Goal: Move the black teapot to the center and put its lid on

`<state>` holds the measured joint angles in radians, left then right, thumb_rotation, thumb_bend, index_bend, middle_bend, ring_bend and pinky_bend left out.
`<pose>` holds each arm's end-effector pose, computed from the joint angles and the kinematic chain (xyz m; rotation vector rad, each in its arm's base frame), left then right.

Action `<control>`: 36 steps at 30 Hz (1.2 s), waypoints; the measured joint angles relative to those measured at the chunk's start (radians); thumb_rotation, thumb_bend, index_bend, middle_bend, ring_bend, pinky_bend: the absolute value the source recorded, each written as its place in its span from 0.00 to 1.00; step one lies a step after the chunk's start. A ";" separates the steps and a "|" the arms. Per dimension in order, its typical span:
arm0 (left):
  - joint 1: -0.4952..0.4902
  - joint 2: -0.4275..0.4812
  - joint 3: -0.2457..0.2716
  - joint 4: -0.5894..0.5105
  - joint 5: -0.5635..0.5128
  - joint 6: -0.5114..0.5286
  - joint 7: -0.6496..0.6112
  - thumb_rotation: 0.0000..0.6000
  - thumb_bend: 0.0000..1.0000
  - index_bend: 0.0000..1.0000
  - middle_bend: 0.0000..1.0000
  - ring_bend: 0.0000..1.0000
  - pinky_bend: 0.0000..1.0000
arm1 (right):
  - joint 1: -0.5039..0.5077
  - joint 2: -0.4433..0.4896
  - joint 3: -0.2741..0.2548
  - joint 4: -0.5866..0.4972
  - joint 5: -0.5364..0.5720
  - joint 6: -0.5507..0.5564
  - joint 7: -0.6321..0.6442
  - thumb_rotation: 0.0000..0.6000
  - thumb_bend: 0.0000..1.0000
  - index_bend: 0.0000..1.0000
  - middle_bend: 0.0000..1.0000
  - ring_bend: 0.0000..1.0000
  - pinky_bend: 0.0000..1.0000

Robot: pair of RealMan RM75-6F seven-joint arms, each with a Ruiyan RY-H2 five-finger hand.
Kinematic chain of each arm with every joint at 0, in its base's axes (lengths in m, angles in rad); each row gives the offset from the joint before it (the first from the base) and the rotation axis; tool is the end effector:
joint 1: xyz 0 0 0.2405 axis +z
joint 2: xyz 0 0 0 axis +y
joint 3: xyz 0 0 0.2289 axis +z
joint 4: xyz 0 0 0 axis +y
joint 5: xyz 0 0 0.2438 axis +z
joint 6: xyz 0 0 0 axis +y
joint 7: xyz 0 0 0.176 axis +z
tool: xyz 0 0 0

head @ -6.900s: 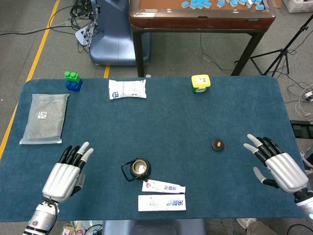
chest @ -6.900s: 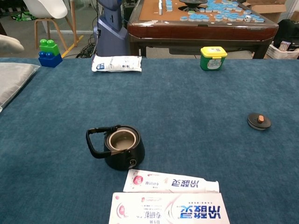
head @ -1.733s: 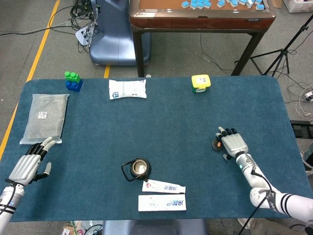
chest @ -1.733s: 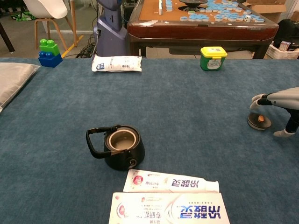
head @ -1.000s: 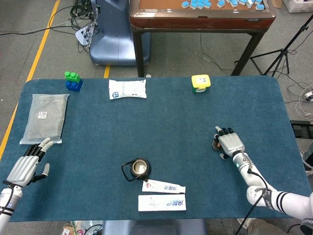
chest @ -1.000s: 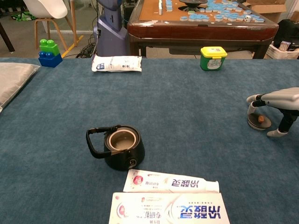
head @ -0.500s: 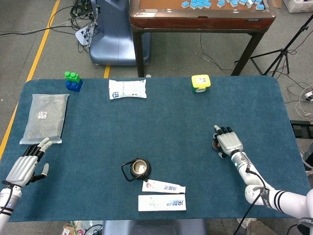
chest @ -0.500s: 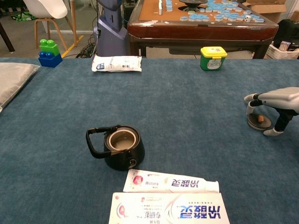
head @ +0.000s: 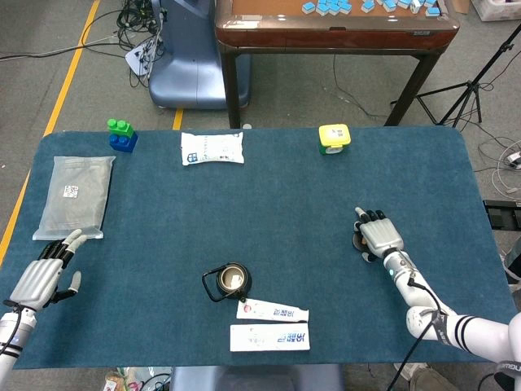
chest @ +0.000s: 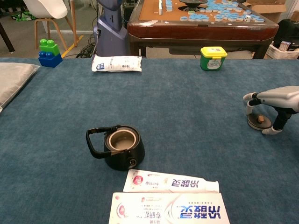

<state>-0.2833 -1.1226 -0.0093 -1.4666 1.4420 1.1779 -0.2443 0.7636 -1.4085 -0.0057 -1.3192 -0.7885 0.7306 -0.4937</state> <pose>-0.3254 0.2656 0.0871 -1.5380 -1.1430 -0.8435 -0.2706 -0.3717 -0.0329 1.8592 -0.9838 0.3035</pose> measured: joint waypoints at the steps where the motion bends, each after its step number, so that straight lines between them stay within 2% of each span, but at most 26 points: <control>1: 0.000 0.000 0.000 0.000 0.000 0.000 0.001 1.00 0.57 0.00 0.00 0.00 0.00 | 0.000 0.001 0.000 -0.001 -0.001 0.001 0.001 1.00 0.29 0.46 0.00 0.00 0.00; 21: 0.000 -0.006 -0.003 -0.001 -0.005 -0.002 0.013 1.00 0.56 0.00 0.00 0.00 0.00 | -0.007 -0.003 0.001 0.007 -0.032 0.015 0.016 1.00 0.32 0.59 0.00 0.00 0.00; 36: 0.001 -0.009 -0.003 0.000 -0.003 0.000 0.014 1.00 0.56 0.00 0.00 0.00 0.00 | -0.016 0.003 -0.004 -0.005 -0.037 0.029 0.000 1.00 0.34 0.63 0.00 0.00 0.00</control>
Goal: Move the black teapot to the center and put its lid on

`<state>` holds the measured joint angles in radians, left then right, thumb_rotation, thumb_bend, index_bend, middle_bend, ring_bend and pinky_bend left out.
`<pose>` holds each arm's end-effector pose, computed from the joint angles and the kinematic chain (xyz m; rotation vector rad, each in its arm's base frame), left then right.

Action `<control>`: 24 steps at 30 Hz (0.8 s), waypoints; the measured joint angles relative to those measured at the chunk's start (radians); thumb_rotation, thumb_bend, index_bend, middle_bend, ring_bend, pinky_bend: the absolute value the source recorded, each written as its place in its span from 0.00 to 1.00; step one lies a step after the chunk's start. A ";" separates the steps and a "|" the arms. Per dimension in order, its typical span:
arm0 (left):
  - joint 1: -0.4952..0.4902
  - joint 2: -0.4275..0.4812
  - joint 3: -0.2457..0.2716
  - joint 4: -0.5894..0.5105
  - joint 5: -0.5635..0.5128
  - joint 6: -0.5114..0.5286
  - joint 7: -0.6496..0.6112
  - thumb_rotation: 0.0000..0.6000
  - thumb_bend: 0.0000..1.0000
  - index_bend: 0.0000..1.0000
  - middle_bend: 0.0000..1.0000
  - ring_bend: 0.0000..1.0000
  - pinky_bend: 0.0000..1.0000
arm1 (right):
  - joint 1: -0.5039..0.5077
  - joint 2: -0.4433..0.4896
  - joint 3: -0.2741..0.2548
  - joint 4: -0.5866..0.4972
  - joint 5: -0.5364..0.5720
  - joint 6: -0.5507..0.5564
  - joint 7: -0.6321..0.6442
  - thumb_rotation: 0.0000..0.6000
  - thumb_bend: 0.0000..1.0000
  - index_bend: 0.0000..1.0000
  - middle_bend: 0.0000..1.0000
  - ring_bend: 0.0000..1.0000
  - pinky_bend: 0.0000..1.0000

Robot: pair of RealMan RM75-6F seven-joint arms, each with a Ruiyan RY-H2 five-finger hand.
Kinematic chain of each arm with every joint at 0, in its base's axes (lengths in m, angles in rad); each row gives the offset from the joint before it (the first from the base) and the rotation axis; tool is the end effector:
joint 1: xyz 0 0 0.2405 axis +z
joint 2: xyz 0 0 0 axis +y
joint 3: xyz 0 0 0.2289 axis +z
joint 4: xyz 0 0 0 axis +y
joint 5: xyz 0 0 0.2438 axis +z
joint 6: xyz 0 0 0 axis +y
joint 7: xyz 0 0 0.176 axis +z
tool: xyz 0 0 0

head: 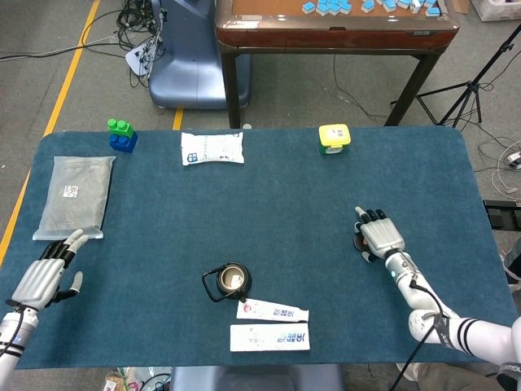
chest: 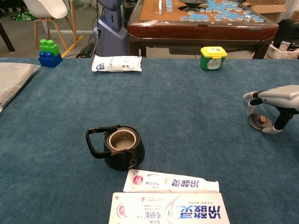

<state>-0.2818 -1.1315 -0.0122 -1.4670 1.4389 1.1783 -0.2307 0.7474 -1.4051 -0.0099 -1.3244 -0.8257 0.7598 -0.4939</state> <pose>-0.3243 0.2656 0.0844 -1.5381 -1.1395 -0.8421 -0.2718 -0.3687 -0.0300 1.8616 -0.9475 0.3119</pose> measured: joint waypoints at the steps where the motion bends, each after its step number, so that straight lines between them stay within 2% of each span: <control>1: 0.000 0.000 0.000 -0.001 0.000 0.001 0.000 1.00 0.56 0.00 0.00 0.00 0.00 | 0.000 0.000 0.000 -0.001 0.001 0.000 -0.001 1.00 0.34 0.64 0.00 0.00 0.00; 8: 0.002 0.005 -0.001 -0.006 0.002 0.005 -0.003 1.00 0.56 0.00 0.00 0.00 0.00 | 0.004 0.016 0.002 -0.037 0.002 0.014 -0.019 1.00 0.34 0.64 0.00 0.00 0.00; 24: -0.006 0.012 -0.009 0.003 -0.011 -0.012 -0.021 1.00 0.56 0.00 0.00 0.00 0.00 | 0.041 0.076 0.007 -0.213 0.078 0.090 -0.146 1.00 0.34 0.64 0.00 0.00 0.00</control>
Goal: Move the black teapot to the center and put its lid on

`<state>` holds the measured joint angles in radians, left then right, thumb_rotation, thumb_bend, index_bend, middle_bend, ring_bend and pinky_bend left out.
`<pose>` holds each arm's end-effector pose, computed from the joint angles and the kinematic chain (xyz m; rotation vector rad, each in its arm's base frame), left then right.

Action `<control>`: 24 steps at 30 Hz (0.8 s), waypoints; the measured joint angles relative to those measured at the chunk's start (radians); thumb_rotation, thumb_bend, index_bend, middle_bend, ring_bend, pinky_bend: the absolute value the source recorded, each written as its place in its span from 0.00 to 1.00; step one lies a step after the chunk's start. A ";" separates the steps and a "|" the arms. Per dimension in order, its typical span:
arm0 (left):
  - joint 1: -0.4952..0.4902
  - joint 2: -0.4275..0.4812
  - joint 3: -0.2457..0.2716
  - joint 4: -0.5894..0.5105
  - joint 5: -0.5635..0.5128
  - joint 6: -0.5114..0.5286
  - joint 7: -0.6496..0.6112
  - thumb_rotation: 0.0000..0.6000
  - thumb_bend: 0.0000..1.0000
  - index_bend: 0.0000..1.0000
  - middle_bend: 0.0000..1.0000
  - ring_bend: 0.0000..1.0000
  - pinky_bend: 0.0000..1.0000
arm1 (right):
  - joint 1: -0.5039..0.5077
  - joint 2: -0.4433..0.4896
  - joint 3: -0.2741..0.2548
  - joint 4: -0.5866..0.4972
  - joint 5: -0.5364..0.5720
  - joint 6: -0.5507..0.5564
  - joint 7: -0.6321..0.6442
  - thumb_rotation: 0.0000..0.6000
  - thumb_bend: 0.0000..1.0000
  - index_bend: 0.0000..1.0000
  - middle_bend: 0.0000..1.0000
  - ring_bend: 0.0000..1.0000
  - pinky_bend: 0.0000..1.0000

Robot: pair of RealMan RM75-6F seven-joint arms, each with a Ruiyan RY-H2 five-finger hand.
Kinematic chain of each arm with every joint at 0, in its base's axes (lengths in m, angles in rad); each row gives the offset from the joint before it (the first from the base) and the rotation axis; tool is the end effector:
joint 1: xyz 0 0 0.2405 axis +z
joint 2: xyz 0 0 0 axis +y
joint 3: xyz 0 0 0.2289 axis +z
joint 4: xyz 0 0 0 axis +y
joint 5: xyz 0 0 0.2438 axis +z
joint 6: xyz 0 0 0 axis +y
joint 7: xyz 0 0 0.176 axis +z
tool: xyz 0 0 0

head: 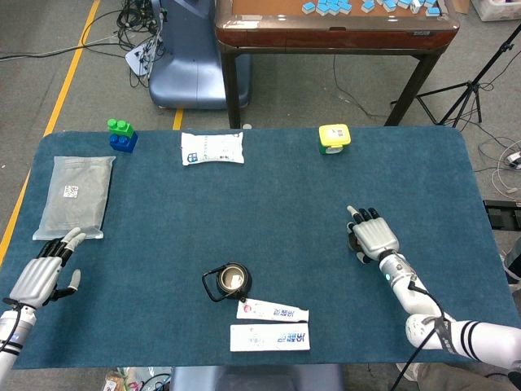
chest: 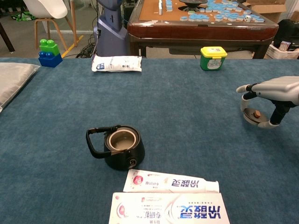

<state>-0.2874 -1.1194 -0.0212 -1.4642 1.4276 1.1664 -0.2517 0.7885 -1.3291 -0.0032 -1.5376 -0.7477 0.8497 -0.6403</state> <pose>-0.3266 0.2703 0.0901 -1.5211 -1.1491 -0.8457 -0.2284 -0.3557 -0.0252 1.9000 -0.8890 0.3370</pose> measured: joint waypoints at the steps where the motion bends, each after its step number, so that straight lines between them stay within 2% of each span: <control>1: -0.001 0.002 -0.001 0.000 0.000 0.000 -0.004 1.00 0.56 0.00 0.00 0.00 0.00 | 0.003 0.001 0.000 -0.011 0.004 0.005 -0.007 1.00 0.34 0.64 0.00 0.00 0.00; 13: 0.001 0.026 -0.011 0.004 -0.016 -0.002 -0.008 1.00 0.56 0.00 0.00 0.00 0.00 | 0.044 -0.007 0.007 -0.176 0.035 0.106 -0.112 1.00 0.34 0.64 0.00 0.00 0.00; 24: 0.007 0.032 -0.005 0.025 -0.003 0.004 -0.043 1.00 0.56 0.00 0.00 0.00 0.00 | 0.098 -0.059 0.017 -0.318 0.087 0.217 -0.252 1.00 0.34 0.64 0.00 0.00 0.00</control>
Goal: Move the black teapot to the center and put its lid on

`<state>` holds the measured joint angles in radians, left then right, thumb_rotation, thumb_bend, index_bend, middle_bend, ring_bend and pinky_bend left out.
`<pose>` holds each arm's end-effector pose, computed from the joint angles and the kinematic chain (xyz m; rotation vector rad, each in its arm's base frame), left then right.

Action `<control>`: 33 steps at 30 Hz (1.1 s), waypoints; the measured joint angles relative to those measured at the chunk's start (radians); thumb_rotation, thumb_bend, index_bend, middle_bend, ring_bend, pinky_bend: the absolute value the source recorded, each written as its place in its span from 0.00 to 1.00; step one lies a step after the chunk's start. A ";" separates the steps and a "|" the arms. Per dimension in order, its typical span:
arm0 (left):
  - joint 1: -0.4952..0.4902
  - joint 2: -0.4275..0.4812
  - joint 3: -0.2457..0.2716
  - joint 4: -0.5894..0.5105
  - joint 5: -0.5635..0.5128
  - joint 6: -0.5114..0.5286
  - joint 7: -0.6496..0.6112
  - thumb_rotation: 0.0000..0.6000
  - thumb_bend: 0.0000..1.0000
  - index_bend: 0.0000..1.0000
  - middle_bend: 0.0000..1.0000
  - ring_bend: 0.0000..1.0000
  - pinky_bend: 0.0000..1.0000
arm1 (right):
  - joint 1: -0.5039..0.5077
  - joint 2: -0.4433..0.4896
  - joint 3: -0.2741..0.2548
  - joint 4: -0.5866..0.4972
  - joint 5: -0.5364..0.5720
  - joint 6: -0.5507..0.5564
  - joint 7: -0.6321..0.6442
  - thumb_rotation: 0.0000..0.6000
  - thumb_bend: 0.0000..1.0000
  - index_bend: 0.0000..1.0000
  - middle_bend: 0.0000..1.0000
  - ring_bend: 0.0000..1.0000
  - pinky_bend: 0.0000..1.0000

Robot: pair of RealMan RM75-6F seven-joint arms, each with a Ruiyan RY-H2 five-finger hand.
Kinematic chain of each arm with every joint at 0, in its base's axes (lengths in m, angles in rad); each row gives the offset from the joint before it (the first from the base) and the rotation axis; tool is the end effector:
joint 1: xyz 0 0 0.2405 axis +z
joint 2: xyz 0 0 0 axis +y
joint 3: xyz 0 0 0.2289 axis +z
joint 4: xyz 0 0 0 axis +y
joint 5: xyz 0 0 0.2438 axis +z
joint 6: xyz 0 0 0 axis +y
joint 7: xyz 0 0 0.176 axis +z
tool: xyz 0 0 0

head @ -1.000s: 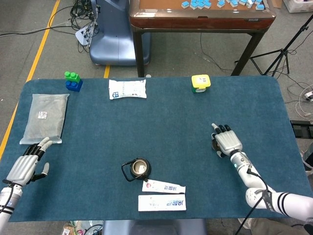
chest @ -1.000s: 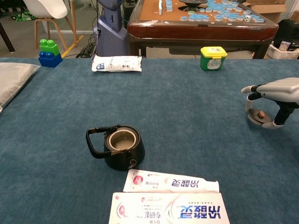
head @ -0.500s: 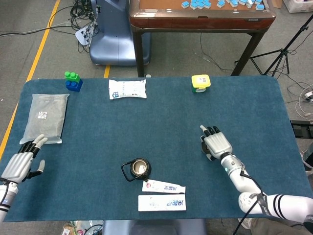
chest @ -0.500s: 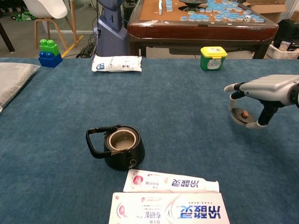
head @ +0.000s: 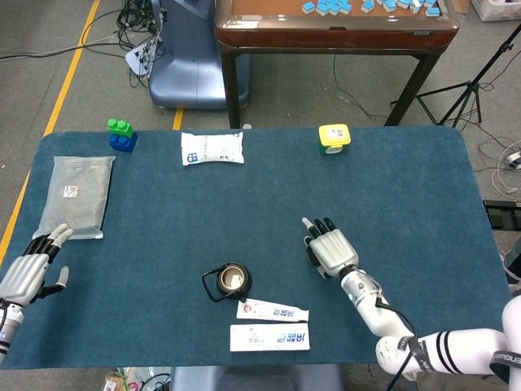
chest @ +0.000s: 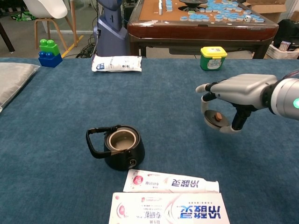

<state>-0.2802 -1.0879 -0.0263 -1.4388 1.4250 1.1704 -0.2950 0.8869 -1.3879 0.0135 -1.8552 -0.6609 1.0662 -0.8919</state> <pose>-0.3380 0.2725 0.1090 -1.4908 -1.1361 -0.8389 -0.1205 -0.3050 -0.0561 2.0334 -0.7897 0.4565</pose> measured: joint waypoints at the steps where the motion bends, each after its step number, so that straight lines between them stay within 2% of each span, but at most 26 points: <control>1: 0.001 -0.001 0.001 0.004 0.001 0.001 -0.005 1.00 0.56 0.00 0.00 0.00 0.00 | 0.005 -0.007 0.001 -0.009 0.005 0.010 -0.011 1.00 0.34 0.64 0.00 0.00 0.00; 11: 0.016 -0.010 0.012 0.057 0.021 0.016 -0.067 1.00 0.56 0.00 0.00 0.00 0.00 | 0.063 -0.110 0.024 -0.055 0.067 0.083 -0.113 1.00 0.34 0.64 0.00 0.00 0.00; 18: 0.030 -0.008 0.022 0.087 0.039 0.035 -0.108 1.00 0.56 0.00 0.00 0.00 0.00 | 0.115 -0.177 0.061 -0.083 0.103 0.136 -0.174 1.00 0.34 0.64 0.00 0.00 0.00; 33: 0.043 -0.014 0.029 0.120 0.050 0.046 -0.157 1.00 0.56 0.00 0.00 0.00 0.00 | 0.200 -0.263 0.118 -0.055 0.182 0.132 -0.207 1.00 0.34 0.64 0.00 0.00 0.00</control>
<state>-0.2373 -1.1015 0.0031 -1.3185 1.4753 1.2166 -0.4521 1.0871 -1.6511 0.1316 -1.9101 -0.4793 1.1980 -1.0992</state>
